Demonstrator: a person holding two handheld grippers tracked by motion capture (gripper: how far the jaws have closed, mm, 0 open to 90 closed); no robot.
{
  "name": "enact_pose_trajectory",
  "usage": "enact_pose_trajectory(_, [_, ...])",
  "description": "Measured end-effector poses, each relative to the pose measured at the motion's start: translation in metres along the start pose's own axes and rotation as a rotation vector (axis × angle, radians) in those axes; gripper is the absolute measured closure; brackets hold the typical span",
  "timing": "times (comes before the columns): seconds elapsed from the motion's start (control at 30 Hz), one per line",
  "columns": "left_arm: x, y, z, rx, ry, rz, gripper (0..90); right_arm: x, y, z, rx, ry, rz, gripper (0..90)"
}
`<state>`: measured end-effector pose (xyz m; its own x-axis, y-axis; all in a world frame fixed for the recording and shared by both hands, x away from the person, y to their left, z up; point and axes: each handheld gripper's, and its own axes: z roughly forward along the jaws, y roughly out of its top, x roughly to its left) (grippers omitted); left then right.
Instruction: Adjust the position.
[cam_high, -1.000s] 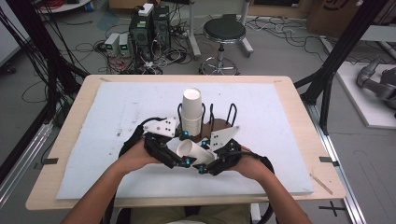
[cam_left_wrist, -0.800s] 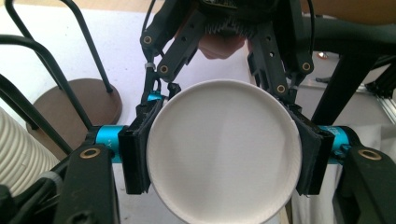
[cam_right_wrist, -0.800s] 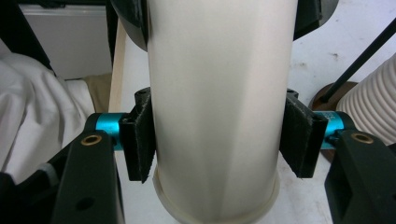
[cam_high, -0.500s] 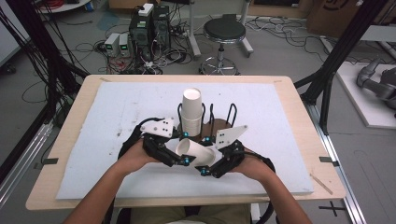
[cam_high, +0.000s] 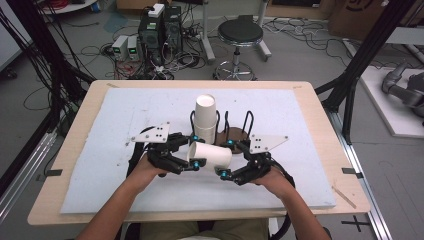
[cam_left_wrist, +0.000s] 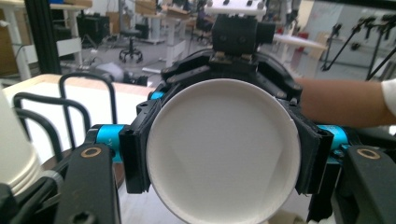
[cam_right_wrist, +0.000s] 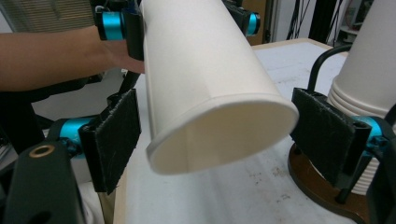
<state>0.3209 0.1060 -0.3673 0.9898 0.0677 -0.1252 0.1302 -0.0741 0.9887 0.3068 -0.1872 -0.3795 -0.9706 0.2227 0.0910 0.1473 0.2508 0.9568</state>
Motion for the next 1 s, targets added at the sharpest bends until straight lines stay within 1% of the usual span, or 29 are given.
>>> enact_pose_trajectory(0.2, [-0.004, 0.000, 0.004, -0.034, -0.023, 0.007, 36.2, 0.001, 0.000, 0.002, -0.023, 0.018, -0.008, 18.1])
enact_pose_trajectory(0.23, [-0.004, 0.000, 0.004, -0.043, -0.025, 0.006, 36.2, 0.002, 0.000, 0.002, -0.017, 0.026, -0.007, 18.0])
enact_pose_trajectory(0.33, [-0.004, 0.000, 0.004, -0.058, -0.030, 0.002, 36.1, 0.001, 0.000, 0.002, -0.020, 0.030, -0.008, 18.3])
enact_pose_trajectory(0.37, [-0.004, 0.000, 0.004, -0.058, -0.028, 0.003, 36.2, 0.001, -0.001, 0.002, -0.022, 0.032, -0.010, 20.2])
enact_pose_trajectory(0.4, [-0.004, -0.001, 0.003, -0.057, -0.033, -0.001, 36.2, 0.001, -0.001, 0.002, -0.021, 0.047, -0.012, 25.9])
enact_pose_trajectory(0.47, [-0.004, -0.002, 0.002, -0.062, -0.037, -0.010, 36.3, 0.001, -0.001, 0.001, -0.020, 0.062, -0.014, 27.5])
enact_pose_trajectory(0.53, [-0.003, -0.003, 0.002, -0.055, -0.039, -0.012, 36.4, 0.001, 0.000, 0.001, -0.010, 0.070, -0.012, 30.2])
enact_pose_trajectory(0.57, [-0.003, -0.004, 0.001, -0.054, -0.042, -0.021, 36.5, 0.001, -0.001, 0.001, 0.007, 0.075, -0.021, 32.9])
enact_pose_trajectory(0.6, [-0.003, -0.004, 0.001, -0.051, -0.048, -0.033, 36.5, 0.001, -0.001, 0.001, 0.007, 0.075, -0.021, 32.9])
enact_pose_trajectory(0.67, [-0.003, -0.005, 0.000, -0.029, -0.061, -0.035, 36.4, 0.001, -0.001, 0.001, 0.026, 0.089, -0.029, 36.0])
enact_pose_trajectory(0.73, [-0.004, -0.005, -0.001, 0.016, -0.064, -0.033, 36.3, 0.002, 0.000, 0.001, 0.048, 0.100, -0.039, 38.0])
enact_pose_trajectory(0.77, [-0.005, -0.004, -0.001, 0.050, -0.051, -0.023, 34.8, 0.003, 0.000, 0.001, 0.072, 0.106, -0.044, 39.1])
enact_pose_trajectory(0.8, [-0.007, -0.003, -0.001, 0.085, -0.027, -0.006, 34.8, 0.003, 0.000, 0.001, 0.072, 0.106, -0.044, 39.1])
enact_pose_trajectory(0.83, [-0.008, -0.001, -0.001, 0.127, 0.012, -0.009, 27.8, 0.003, 0.000, 0.001, 0.082, 0.109, -0.042, 39.1])
enact_pose_trajectory(0.87, [-0.009, 0.001, -0.001, 0.174, 0.047, -0.023, 18.9, 0.003, 0.001, 0.000, 0.090, 0.111, -0.040, 39.1])
enact_pose_trajectory(0.9, [-0.010, 0.002, -0.002, 0.196, 0.059, -0.018, 14.7, 0.003, 0.001, -0.001, 0.099, 0.113, -0.040, 39.2])
enact_pose_trajectory(0.97, [-0.011, 0.004, -0.004, 0.224, 0.060, -0.004, 14.8, 0.003, 0.003, -0.001, 0.121, 0.100, -0.046, 39.2])
enact_pose_trajectory(1.0, [-0.012, 0.004, -0.005, 0.243, 0.062, 0.007, 14.8, 0.002, 0.003, -0.002, 0.143, 0.094, -0.054, 39.1])
